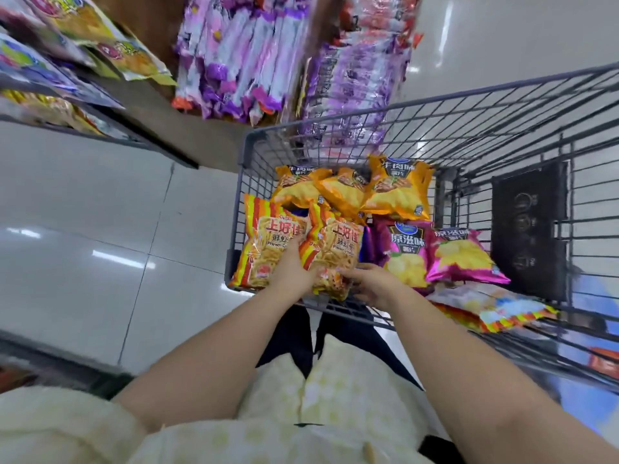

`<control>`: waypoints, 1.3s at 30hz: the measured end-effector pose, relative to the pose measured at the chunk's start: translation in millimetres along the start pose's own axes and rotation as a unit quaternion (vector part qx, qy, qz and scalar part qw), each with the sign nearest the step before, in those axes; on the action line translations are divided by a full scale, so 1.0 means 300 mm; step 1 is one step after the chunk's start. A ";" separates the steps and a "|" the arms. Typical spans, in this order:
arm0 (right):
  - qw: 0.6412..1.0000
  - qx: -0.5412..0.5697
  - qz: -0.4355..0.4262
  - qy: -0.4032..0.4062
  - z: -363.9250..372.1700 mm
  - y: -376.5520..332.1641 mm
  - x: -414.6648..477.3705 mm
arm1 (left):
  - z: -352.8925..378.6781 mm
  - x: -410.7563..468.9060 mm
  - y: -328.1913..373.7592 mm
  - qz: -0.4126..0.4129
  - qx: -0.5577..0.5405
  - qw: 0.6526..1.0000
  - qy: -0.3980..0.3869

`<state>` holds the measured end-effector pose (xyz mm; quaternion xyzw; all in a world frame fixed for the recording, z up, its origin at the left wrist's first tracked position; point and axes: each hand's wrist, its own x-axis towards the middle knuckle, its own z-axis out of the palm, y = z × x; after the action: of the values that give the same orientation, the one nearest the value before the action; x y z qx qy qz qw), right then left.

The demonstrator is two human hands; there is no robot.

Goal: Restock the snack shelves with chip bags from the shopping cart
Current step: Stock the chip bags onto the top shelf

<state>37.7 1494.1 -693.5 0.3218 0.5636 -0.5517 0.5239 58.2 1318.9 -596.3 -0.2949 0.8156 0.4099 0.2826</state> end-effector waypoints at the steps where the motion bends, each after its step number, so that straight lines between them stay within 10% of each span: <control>1: 1.000 0.006 -0.003 -0.016 -0.007 -0.018 -0.031 | -0.014 -0.011 0.003 0.013 -0.015 1.000 -0.003; 14: 0.954 -0.091 -0.224 -0.178 0.274 -0.483 -0.381 | -0.412 -0.180 -0.009 0.062 -0.409 0.904 0.104; 29: 0.864 -0.242 -0.331 -0.293 1.495 -0.484 -0.602 | -1.121 -0.560 -0.626 0.074 -0.588 0.696 0.405; 39: 0.832 -0.276 -0.371 -0.306 2.324 -0.360 -0.567 | -1.675 -0.621 -1.198 0.076 -0.577 0.660 0.475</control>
<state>141.8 842.2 -392.0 -0.2553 0.5801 -0.5966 0.4924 328.5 769.3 -392.5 -0.4902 0.4588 0.6224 -0.4023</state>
